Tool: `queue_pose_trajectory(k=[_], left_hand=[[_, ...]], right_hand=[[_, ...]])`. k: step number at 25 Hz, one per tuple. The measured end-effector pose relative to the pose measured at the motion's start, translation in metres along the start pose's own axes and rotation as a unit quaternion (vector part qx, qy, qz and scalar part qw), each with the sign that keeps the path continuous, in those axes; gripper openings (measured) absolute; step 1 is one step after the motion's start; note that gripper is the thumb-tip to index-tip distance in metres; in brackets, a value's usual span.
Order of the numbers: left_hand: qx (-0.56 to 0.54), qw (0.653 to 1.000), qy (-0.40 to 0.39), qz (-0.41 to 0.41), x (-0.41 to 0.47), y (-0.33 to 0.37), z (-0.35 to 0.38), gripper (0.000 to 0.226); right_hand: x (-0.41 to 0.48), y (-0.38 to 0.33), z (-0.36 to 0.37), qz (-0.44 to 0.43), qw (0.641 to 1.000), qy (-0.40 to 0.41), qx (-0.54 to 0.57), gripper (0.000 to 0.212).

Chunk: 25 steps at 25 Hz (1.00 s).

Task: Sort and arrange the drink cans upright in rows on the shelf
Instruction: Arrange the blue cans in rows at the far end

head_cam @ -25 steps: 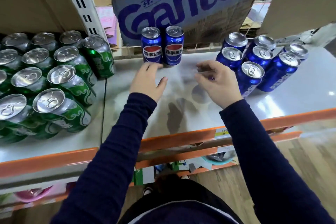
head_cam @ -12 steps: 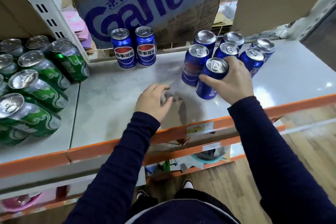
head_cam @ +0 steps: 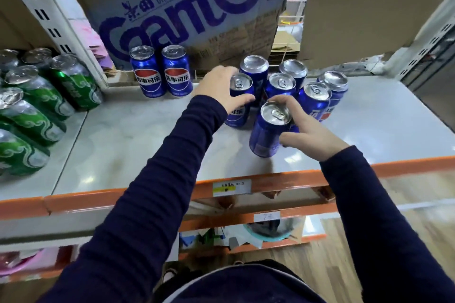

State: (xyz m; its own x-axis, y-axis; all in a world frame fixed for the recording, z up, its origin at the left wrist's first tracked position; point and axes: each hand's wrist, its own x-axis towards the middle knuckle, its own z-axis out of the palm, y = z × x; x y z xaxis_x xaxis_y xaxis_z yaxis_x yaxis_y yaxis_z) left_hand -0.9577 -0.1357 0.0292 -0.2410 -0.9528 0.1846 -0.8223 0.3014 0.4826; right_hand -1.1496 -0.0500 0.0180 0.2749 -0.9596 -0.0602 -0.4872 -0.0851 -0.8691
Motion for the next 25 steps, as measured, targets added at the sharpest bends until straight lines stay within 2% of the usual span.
queue_pose_trajectory(k=[4, 7, 10, 13, 15, 17, 19, 20, 22, 25], left_hand=[[0.004, 0.999, 0.040, -0.009, -0.011, -0.005, -0.005, 0.065], [0.011, 0.997, 0.067, -0.033, -0.027, -0.014, -0.012, 0.064], [0.025, 0.994, 0.096, -0.055, -0.042, -0.023, -0.023, 0.065], [0.027, 0.990, 0.120, -0.067, -0.054, -0.029, -0.032, 0.062], [0.030, 0.988, 0.129, -0.074, -0.059, -0.032, -0.035, 0.062], [0.032, 0.987, 0.134, -0.082, -0.062, -0.036, -0.038, 0.062], [0.036, 0.985, 0.138, -0.093, -0.065, -0.041, -0.041, 0.063], [0.039, 0.984, 0.141, -0.099, -0.066, -0.044, -0.042, 0.062], [0.036, 0.983, 0.144, -0.107, -0.069, -0.051, -0.047, 0.060], [0.024, 0.981, 0.148, -0.120, -0.072, -0.069, -0.057, 0.059]], right_hand=[[0.002, 0.004, -0.011, -0.060, 0.997, 0.016, -0.046, 0.071], [0.009, 0.000, -0.020, -0.102, 0.983, 0.048, -0.145, 0.056], [0.018, -0.004, -0.020, -0.067, 0.960, 0.082, -0.258, 0.060], [0.017, -0.009, -0.023, -0.077, 0.970, 0.004, -0.230, 0.062], [0.016, -0.015, -0.027, -0.119, 0.967, -0.043, -0.221, 0.063], [0.021, -0.018, -0.021, -0.130, 0.959, 0.003, -0.250, 0.059], [0.028, -0.023, -0.006, -0.086, 0.950, 0.070, -0.293, 0.061], [0.033, -0.027, 0.001, -0.062, 0.945, 0.078, -0.311, 0.064], [0.041, -0.035, 0.008, -0.050, 0.946, 0.035, -0.318, 0.066], [0.050, -0.054, 0.007, -0.058, 0.955, -0.115, -0.268, 0.059]])
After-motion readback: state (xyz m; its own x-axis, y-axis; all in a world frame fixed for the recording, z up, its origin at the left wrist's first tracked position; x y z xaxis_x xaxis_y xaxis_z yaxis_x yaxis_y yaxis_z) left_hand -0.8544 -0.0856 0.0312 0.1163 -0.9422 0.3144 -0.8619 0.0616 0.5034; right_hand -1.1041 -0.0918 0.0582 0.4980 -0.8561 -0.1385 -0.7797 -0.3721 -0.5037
